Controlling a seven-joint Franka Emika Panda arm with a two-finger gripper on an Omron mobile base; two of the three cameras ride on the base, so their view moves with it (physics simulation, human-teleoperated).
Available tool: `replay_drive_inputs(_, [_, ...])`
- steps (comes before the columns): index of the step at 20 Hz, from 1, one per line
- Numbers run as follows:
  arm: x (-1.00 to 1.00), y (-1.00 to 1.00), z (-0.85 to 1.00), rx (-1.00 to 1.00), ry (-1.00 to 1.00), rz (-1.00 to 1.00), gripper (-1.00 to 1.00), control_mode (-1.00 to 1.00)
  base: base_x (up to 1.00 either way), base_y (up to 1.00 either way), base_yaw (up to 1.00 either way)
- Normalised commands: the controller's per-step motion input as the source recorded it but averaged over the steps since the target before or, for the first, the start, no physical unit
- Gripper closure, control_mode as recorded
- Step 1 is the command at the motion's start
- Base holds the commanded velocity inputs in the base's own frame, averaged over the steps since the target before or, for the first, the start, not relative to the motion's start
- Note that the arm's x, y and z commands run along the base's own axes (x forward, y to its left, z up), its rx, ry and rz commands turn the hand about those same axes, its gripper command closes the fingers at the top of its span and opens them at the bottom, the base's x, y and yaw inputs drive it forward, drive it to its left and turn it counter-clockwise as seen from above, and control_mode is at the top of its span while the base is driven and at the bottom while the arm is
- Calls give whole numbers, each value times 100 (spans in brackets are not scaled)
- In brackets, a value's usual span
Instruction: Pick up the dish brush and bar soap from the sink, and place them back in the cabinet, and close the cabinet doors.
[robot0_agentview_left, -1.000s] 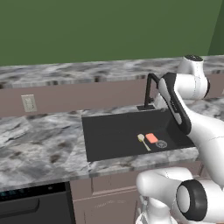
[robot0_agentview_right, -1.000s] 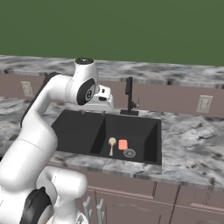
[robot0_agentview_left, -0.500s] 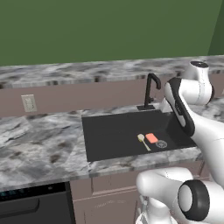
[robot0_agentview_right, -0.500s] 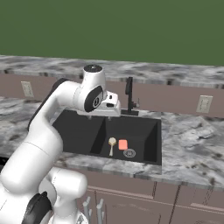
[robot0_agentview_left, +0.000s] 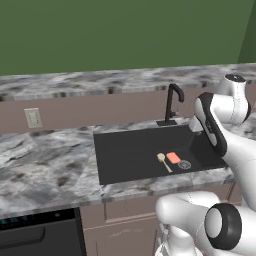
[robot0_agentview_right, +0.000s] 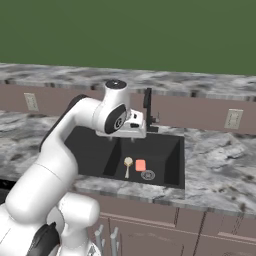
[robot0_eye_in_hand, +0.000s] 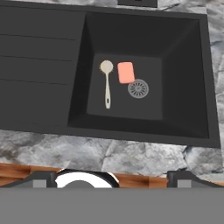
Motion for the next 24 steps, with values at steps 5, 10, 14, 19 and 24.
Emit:
replay_drive_inputs(5, [0, -18, -6, 0, 0, 0, -100, -100, 0, 0, 0])
replay_drive_inputs(10, [0, -10, -11, 0, 0, 0, -100, -100, 0, 0, 0])
replay_drive_inputs(14, [0, -10, -12, 0, 0, 0, -100, -100, 0, 0, 0])
replay_drive_inputs(19, [6, -11, -9, 0, 0, 0, -100, -100, 0, 0, 0])
replay_drive_inputs(24, [16, -6, -7, 0, 0, 0, -100, -100, 0, 0, 0])
